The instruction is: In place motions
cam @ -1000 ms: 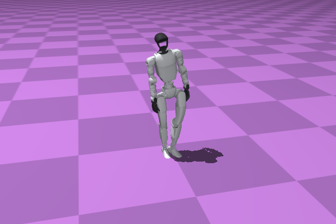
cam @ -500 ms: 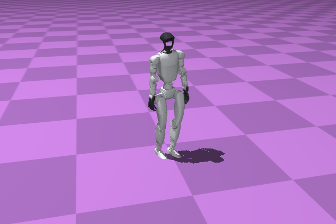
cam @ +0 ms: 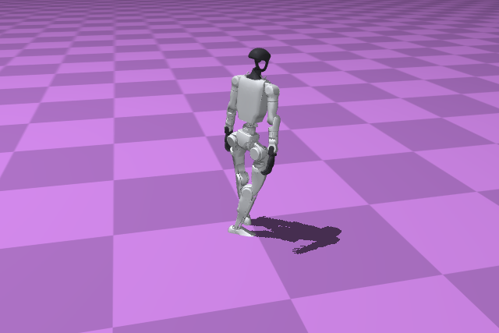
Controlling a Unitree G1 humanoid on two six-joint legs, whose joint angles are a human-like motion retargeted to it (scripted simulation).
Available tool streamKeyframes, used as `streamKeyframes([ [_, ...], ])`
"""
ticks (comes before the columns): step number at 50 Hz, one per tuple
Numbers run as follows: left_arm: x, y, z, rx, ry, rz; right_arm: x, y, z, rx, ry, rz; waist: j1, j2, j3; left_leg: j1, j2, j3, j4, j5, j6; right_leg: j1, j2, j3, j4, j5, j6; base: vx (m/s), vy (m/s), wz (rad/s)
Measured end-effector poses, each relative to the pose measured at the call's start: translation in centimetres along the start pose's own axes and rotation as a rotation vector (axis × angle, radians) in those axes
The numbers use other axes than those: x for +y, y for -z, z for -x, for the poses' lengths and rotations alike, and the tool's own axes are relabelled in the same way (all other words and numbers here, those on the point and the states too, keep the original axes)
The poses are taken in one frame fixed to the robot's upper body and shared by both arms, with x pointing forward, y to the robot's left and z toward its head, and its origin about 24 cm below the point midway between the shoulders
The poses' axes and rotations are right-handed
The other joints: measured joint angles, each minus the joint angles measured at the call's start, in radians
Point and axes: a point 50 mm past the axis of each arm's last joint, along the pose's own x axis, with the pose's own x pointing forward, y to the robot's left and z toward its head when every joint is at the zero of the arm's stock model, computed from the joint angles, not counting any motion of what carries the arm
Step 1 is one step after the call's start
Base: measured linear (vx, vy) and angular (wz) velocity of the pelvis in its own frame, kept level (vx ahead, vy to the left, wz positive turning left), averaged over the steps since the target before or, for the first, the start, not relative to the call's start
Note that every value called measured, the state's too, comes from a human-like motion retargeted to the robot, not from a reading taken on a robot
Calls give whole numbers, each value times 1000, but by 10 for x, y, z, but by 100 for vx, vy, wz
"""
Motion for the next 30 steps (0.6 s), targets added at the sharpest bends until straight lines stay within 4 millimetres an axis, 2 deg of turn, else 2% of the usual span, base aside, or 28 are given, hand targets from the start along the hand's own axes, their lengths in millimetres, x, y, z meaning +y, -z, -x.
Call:
streamKeyframes([
  [3, 1, 14, 0, 29, -6, 63, -5, -1, 1, 5, 28, 0, -16, 12, -30, 39, -16, 127, -41, 45, -23, 21, 30, -122, -11, -3, 36, 15, 15, 281],
  [5, 1, 26, 1, 57, -16, 104, -10, -7, 2, -14, 50, 6, -7, 16, -34, 36, -24, 126, -62, 140, -20, 37, 44, -164, -10, -2, 53, 12, 11, 173],
  [7, -1, 38, 1, 82, -27, 144, -15, -22, 5, -63, 69, 10, 23, 14, -18, 31, -35, 65, -84, 257, 7, 58, 46, -186, 0, -2, 65, 8, 12, 90],
  [10, -8, 59, 2, 125, -29, 231, -22, -53, 13, -169, 82, 30, 86, -2, 14, 48, -48, 45, -97, 258, 18, 85, 30, -181, 18, -1, 70, 12, 9, 11],
  [15, -26, 97, 6, 218, -22, 404, -12, -115, 35, -427, 55, 4, 119, -20, 35, 57, -38, 13, -54, 229, 1, 105, 23, -193, 24, 9, 82, 14, 4, 10],
  [17, -32, 110, 9, 248, -18, 458, -6, -134, 44, -516, 19, -7, 125, -25, 37, 58, -33, -17, -35, 221, -10, 111, 21, -189, 27, 14, 85, 21, 7, -10],
  [19, -37, 119, 11, 279, -14, 497, 1, -144, 49, -561, -22, 15, 131, -32, 29, 46, -24, -74, -9, 213, -13, 114, 12, -177, 34, 24, 89, 23, 4, -14],
  [23, -37, 123, 13, 302, -14, 505, 9, -141, 47, -560, -41, 68, 144, -28, 16, 25, -24, -198, 11, 173, 1, 126, 2, -143, 66, 56, 65, 29, 9, 4],
  [26, -35, 117, 11, 292, -10, 475, 11, -124, 38, -492, -40, 115, 118, 5, -4, 40, -13, -197, -9, 152, 9, 139, 5, -123, 121, 144, 3, 31, 10, 62],
  [28, -32, 106, 9, 272, -8, 445, 13, -107, 29, -421, -39, 137, 65, 53, -14, 43, 28, -212, -9, 153, 8, 144, -9, -75, 220, 209, -67, 31, 2, 67],
  [30, -29, 94, 6, 244, -13, 410, 14, -91, 21, -355, -36, 142, 193, 78, 4, 85, 3, -38, -117, 185, 55, 37, -93, 262, 438, 192, -134, 31, 0, -206],
])
